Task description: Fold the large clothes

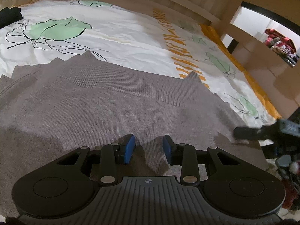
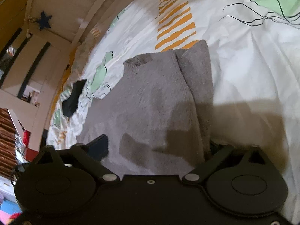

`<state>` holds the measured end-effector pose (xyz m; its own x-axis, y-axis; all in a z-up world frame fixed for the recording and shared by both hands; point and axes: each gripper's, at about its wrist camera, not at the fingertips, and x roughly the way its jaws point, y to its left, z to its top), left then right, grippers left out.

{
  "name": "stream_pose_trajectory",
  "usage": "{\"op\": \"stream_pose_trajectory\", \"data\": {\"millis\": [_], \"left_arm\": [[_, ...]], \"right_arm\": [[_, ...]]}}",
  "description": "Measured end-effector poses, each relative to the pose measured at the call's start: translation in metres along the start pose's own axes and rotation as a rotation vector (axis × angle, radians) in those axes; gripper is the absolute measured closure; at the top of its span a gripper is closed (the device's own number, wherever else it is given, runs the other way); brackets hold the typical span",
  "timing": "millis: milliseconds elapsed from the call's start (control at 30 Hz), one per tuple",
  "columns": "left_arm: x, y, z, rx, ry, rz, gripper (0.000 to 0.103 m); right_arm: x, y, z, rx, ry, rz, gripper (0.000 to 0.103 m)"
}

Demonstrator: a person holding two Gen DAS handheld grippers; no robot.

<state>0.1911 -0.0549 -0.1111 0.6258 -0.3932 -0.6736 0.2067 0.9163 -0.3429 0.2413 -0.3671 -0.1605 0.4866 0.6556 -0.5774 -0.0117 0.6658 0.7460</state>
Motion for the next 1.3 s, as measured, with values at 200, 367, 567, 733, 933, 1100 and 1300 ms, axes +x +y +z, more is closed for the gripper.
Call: {"op": "stream_pose_trajectory", "data": {"millis": [200, 367, 567, 733, 933, 1100, 1300], "left_arm": [[-0.003, -0.007, 0.013, -0.006, -0.01, -0.017, 0.072], [0.014, -0.003, 0.037, -0.065, -0.021, -0.021, 0.076], [0.043, -0.001, 0.036, -0.038, 0.002, 0.028, 0.078], [0.039, -0.002, 0.035, -0.031, -0.009, 0.033, 0.078], [0.003, -0.009, 0.022, 0.01, -0.028, 0.0, 0.078], [-0.025, -0.008, -0.011, 0.082, -0.03, -0.012, 0.078], [-0.015, 0.009, -0.015, 0.046, 0.005, -0.068, 0.078]], "right_arm": [[-0.006, -0.004, -0.003, -0.013, -0.001, -0.066, 0.058], [-0.007, -0.004, -0.003, -0.019, -0.006, -0.062, 0.059], [-0.008, -0.009, -0.002, 0.009, -0.011, -0.022, 0.053], [-0.005, -0.01, -0.001, 0.034, -0.007, 0.037, 0.04], [-0.016, -0.001, -0.004, 0.021, -0.053, 0.029, 0.068], [-0.029, 0.027, -0.004, 0.009, -0.091, 0.051, 0.069], [-0.031, 0.084, 0.003, -0.047, -0.071, 0.028, 0.069]]}}
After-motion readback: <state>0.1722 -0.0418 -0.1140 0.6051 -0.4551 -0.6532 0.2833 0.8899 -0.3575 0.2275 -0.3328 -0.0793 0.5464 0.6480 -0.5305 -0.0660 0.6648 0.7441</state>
